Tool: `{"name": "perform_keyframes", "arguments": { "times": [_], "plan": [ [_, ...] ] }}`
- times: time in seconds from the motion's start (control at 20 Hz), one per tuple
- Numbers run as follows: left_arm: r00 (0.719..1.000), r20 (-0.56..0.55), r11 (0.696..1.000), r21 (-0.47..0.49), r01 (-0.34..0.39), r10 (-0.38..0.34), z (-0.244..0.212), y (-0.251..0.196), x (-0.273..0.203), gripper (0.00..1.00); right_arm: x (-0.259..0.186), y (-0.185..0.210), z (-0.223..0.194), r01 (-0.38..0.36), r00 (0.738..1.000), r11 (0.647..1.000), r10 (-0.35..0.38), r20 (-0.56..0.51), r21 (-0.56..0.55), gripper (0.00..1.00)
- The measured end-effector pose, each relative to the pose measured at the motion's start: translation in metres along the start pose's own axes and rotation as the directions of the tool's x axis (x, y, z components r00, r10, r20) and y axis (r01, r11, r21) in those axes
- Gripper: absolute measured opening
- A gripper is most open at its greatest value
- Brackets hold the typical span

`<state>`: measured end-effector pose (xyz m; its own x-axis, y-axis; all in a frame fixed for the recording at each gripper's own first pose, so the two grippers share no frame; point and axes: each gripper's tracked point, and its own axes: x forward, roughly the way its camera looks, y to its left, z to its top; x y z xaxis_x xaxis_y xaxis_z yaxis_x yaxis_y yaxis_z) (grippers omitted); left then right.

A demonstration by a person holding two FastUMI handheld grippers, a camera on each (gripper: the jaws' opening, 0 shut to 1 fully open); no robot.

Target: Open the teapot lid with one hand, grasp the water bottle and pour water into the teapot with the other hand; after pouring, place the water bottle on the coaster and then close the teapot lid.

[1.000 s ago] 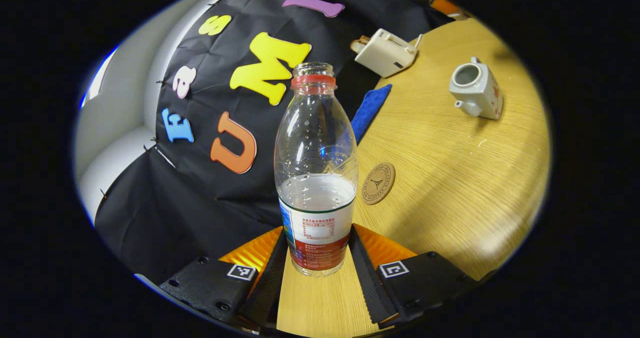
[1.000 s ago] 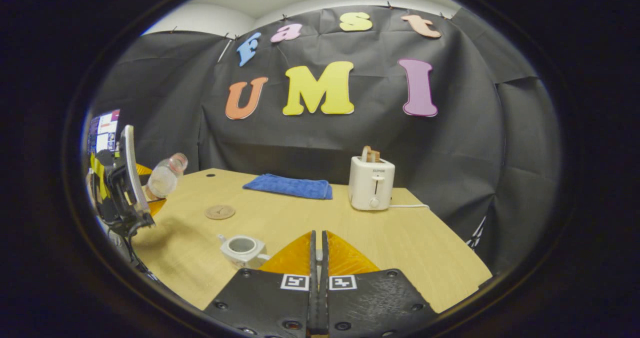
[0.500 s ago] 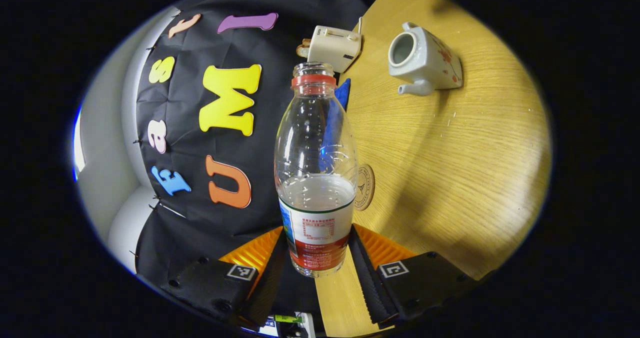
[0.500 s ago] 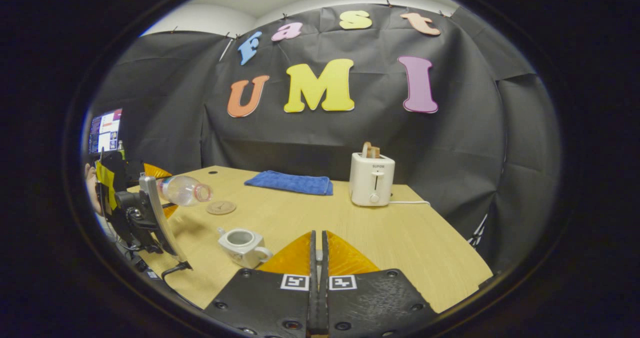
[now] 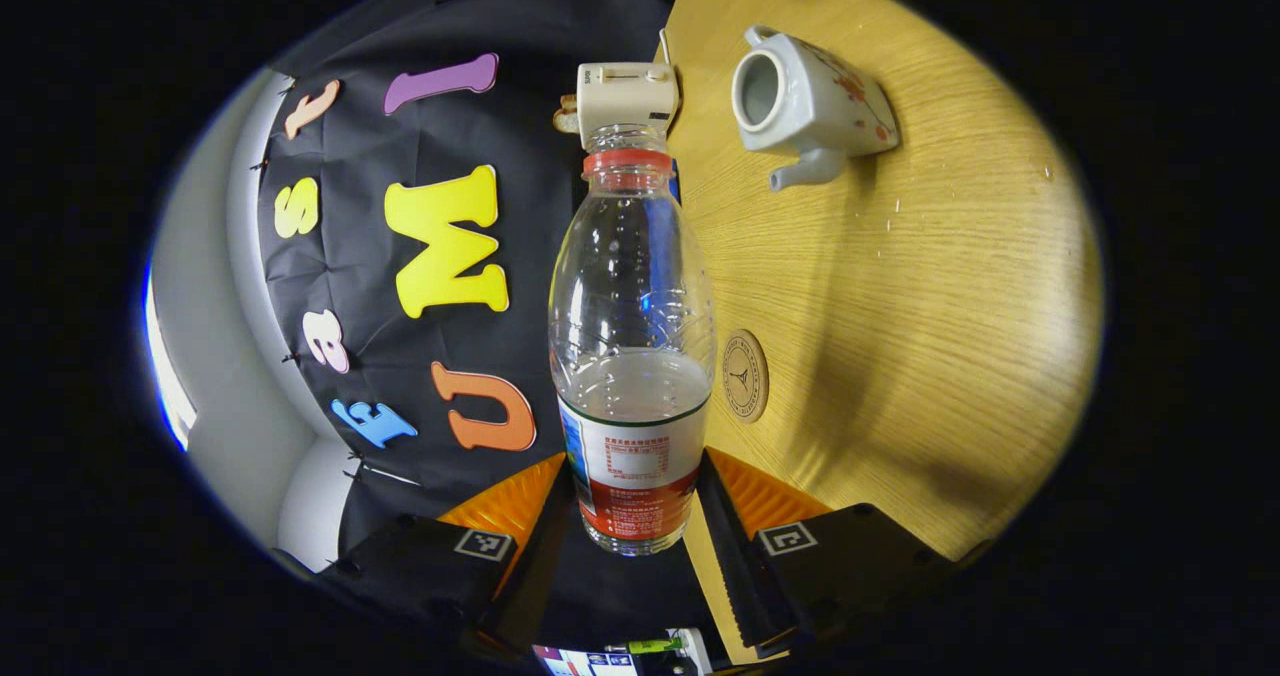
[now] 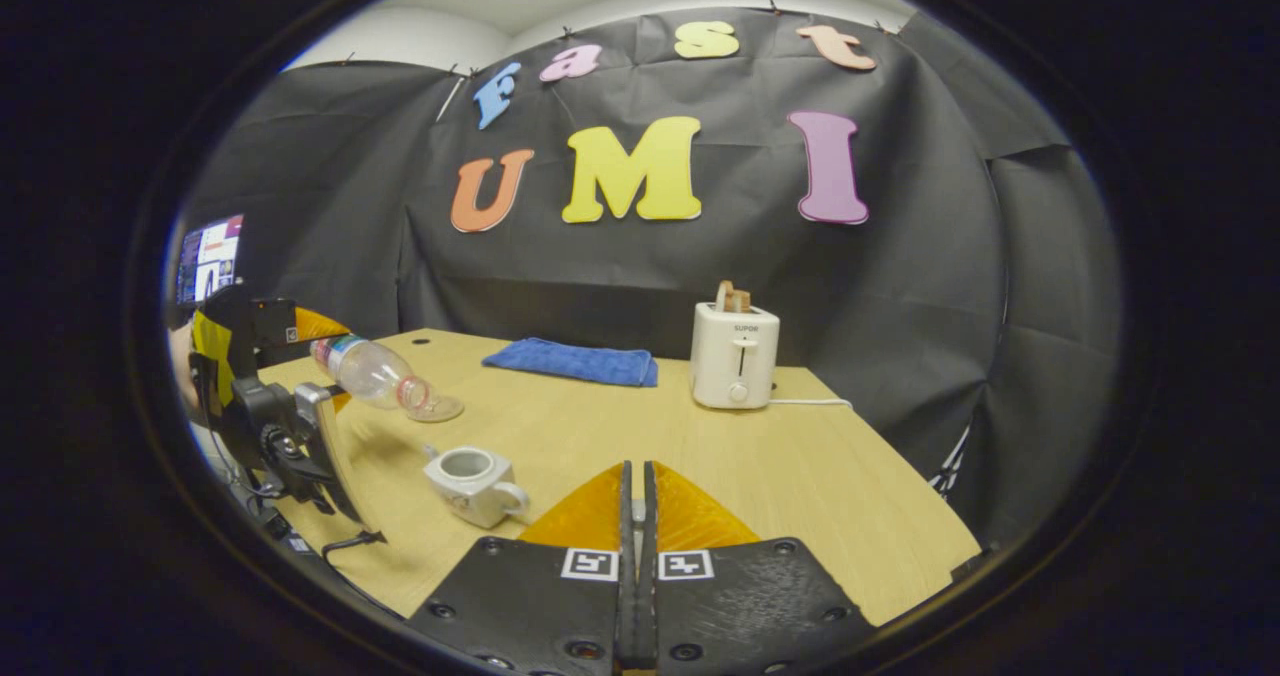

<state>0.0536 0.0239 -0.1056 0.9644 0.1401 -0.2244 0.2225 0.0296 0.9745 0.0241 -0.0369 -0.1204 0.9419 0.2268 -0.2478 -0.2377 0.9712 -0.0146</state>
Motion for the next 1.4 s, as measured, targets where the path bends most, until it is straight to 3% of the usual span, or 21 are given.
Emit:
{"name": "perform_keyframes", "arguments": {
  "times": [1.4],
  "plan": [
    [0.999, 0.022, 0.972, 0.23, -0.044, 0.04, 0.03, 0.009, -0.002, 0.74, -0.01, -0.02, -0.007, 0.023, 1.0, 1.0, -0.023, 0.009, 0.017, 0.0]
  ]
}}
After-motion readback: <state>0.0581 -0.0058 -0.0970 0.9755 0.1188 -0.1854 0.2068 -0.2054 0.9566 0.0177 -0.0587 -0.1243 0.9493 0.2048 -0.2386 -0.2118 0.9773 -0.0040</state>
